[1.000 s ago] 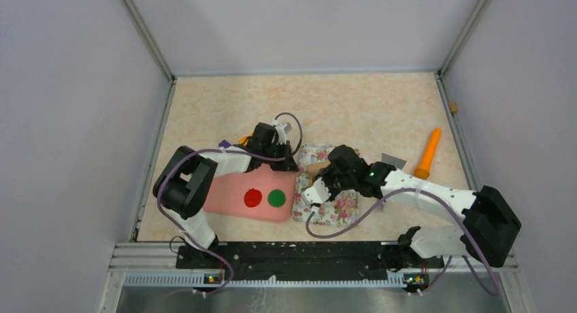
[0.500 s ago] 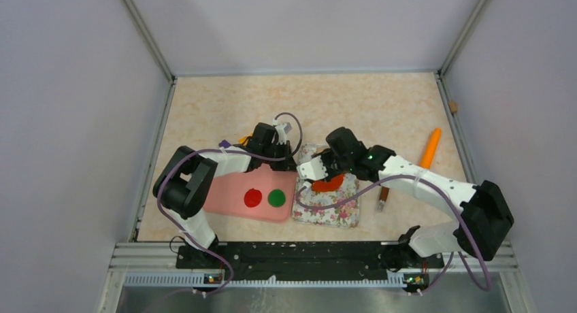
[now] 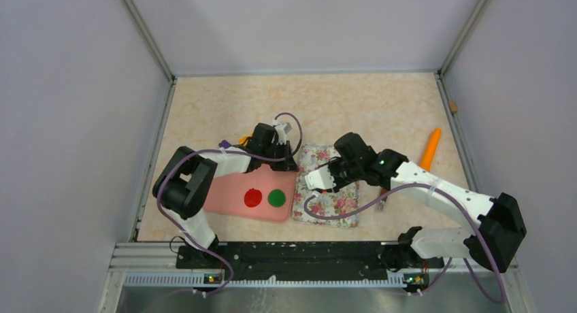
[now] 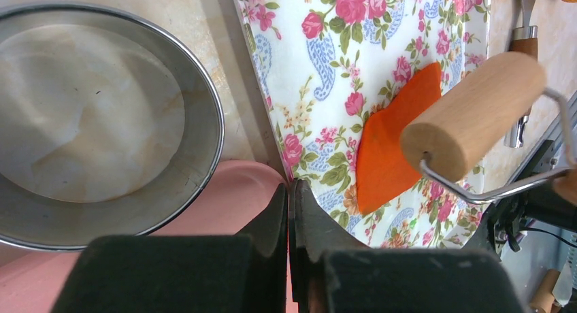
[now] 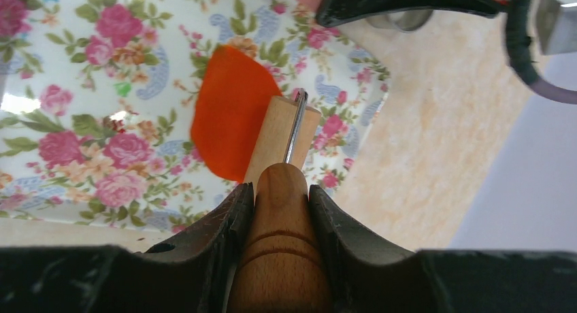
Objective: Roll out the dumpling wrappers from the dough
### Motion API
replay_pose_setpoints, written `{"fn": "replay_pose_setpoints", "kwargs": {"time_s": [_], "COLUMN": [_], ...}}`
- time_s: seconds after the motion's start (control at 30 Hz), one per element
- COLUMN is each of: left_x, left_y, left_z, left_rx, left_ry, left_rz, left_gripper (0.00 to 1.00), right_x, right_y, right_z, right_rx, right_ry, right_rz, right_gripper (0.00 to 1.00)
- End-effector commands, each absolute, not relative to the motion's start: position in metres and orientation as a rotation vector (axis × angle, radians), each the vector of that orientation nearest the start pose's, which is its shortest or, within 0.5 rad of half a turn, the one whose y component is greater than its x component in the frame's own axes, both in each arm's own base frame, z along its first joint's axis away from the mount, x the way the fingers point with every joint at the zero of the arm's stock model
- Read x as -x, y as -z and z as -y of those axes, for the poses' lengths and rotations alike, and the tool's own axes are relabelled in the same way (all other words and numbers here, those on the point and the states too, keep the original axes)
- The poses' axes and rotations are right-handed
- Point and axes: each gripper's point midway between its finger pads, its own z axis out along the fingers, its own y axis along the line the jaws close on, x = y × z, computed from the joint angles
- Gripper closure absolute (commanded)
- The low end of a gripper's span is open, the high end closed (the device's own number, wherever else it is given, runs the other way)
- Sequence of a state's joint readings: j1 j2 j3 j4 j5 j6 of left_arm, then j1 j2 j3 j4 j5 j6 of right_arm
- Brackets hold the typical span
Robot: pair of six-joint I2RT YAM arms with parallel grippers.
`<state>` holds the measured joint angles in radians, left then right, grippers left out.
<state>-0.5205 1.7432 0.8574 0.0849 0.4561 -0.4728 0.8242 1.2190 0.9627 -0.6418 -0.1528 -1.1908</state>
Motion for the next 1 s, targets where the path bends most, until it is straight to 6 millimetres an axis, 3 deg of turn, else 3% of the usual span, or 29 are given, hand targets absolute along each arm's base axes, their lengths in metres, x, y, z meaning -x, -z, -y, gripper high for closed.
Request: {"fn": "replay_pose_setpoints", "kwargs": {"time_s": [0.0, 0.3, 0.67, 0.97], "left_x": [-0.292, -0.290, -0.290, -0.293], "left_y": [-0.004, -0.001, 0.004, 0.009], "left_z": [0.255, 0.254, 0.251, 0.250], "left_rx": [-0.278, -0.289, -0.308, -0.318], "left_ry": [0.813, 0.805, 0.783, 0.756], "left_rz": [-2.553, -2.557, -2.570, -2.578], "left_gripper": [1.00, 1.00, 1.00, 1.00], "right_x": [-0.222, -0.200, -0.118, -0.092], "right_y": [-0.149, -0.124, -0.084, -0.065], "right_z": [-0.245, -0.248, -0.208, -0.192], "right_rx": [2.120, 2.183, 2.283, 2.310], "right_ry": [-0.084, -0.183, -0.545, -0.652], "right_rz": [-1.172, -1.154, -1.293, -1.417], "right_gripper": [1.00, 1.00, 1.00, 1.00]}}
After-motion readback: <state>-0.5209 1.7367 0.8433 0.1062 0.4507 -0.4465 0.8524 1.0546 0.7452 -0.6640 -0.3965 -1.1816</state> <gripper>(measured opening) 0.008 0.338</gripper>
